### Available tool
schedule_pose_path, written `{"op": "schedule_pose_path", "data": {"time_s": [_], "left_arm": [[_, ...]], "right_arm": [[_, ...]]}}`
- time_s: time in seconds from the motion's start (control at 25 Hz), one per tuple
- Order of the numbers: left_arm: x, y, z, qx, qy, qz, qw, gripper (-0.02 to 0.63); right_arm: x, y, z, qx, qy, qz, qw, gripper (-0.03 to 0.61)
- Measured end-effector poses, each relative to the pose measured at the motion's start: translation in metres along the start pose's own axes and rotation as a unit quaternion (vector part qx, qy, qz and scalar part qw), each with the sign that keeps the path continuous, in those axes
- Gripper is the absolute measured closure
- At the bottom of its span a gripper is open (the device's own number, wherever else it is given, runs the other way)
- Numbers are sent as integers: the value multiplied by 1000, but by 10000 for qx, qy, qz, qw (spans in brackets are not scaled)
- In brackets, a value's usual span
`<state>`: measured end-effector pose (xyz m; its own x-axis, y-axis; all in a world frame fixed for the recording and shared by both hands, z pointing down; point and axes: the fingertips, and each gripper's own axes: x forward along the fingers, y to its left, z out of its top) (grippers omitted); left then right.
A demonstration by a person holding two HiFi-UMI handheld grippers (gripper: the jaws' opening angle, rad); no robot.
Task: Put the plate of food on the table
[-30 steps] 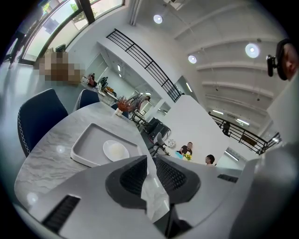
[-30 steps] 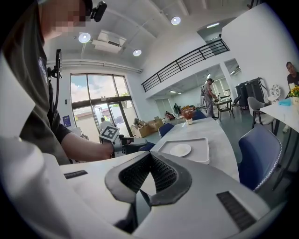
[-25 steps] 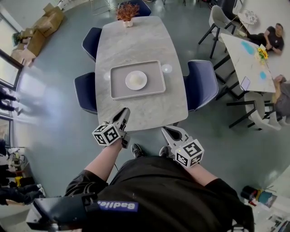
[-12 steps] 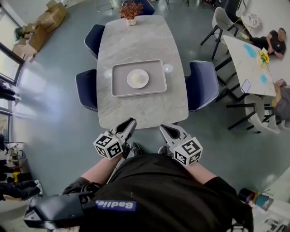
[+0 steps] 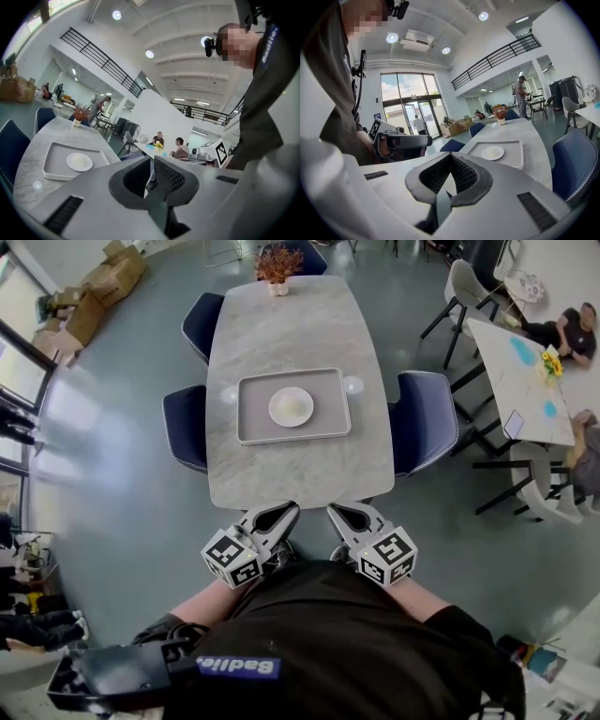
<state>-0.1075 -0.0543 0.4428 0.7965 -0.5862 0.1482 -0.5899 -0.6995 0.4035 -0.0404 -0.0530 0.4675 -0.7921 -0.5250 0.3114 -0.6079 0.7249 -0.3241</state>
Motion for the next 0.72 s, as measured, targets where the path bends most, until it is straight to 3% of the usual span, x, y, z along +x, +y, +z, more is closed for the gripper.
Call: {"op": "schedule_pose_path", "data": {"time_s": [0.36, 0.72], "left_arm": [[6, -32, -8, 428, 163, -591, 9972, 603], [4, -37, -8, 490, 134, -799, 9955, 604]], "right_arm": [[4, 13, 4, -228, 52, 179, 9996, 568], [6, 24, 7, -408, 60, 382, 9984, 568]]}}
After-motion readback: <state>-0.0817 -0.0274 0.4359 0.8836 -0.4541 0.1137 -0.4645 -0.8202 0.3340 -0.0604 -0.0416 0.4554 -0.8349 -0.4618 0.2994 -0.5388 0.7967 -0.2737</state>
